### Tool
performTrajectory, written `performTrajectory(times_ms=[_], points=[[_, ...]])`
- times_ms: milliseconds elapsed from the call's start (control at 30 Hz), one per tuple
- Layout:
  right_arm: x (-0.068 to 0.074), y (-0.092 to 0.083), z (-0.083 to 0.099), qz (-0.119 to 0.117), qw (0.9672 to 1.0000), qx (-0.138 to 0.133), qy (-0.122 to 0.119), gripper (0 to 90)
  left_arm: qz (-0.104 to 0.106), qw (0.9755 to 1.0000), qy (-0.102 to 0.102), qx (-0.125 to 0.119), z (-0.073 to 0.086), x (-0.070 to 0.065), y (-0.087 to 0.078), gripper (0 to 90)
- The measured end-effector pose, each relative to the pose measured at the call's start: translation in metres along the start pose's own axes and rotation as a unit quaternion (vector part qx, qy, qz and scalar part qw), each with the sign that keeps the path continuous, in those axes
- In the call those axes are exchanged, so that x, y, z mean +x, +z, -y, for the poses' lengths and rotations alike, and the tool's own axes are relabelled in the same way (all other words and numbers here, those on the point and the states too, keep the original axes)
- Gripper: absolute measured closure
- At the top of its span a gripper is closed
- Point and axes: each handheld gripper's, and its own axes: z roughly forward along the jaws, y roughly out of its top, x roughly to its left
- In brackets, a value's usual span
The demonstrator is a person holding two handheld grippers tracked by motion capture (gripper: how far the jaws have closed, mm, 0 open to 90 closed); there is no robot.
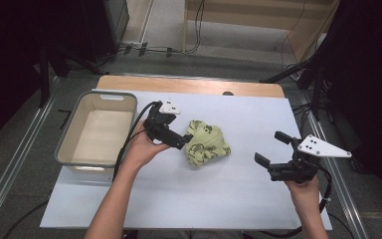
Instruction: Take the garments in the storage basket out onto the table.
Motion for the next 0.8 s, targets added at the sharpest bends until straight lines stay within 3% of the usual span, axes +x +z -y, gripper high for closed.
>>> performTrajectory(times_ms=[133,300,800], points=[[0.002,0.001,0.0,-0.002,1.0,0.003,-0.005,0.0,-0.019,0.9997,-0.006,-0.012,0.004,0.004,-0.012,0.0],[0.001,0.001,0.0,0.0,1.0,0.001,-0.004,0.0,-0.024,0.9987,-0.025,-0.038,0.012,0.008,-0.026,0.0],[-0.001,0.001,0.001,0.009,1.0,0.005,-0.002,0.0,-0.045,0.9949,-0.06,-0.067,0.036,0.012,-0.049,0.0]])
